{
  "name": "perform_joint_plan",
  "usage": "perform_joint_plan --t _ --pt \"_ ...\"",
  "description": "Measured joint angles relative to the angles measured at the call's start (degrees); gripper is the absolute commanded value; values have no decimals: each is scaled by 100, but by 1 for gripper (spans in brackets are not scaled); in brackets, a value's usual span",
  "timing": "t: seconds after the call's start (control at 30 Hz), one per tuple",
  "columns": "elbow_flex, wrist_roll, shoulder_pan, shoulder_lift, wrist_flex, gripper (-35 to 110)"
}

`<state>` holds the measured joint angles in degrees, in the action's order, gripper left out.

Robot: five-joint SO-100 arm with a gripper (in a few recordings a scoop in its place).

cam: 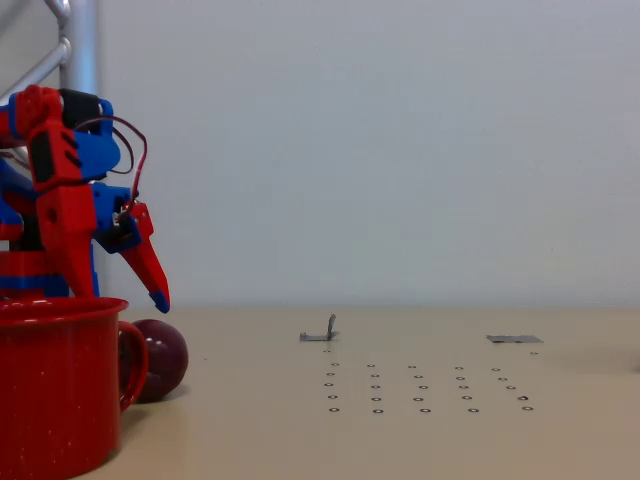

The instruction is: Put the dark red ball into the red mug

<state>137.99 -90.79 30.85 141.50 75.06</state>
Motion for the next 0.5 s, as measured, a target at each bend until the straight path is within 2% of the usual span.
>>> perform_joint_plan --t 0.27,0.5 --pt "132 -360 729 -105 -844 32" --pt "211 -580 958 -290 -1169 33"
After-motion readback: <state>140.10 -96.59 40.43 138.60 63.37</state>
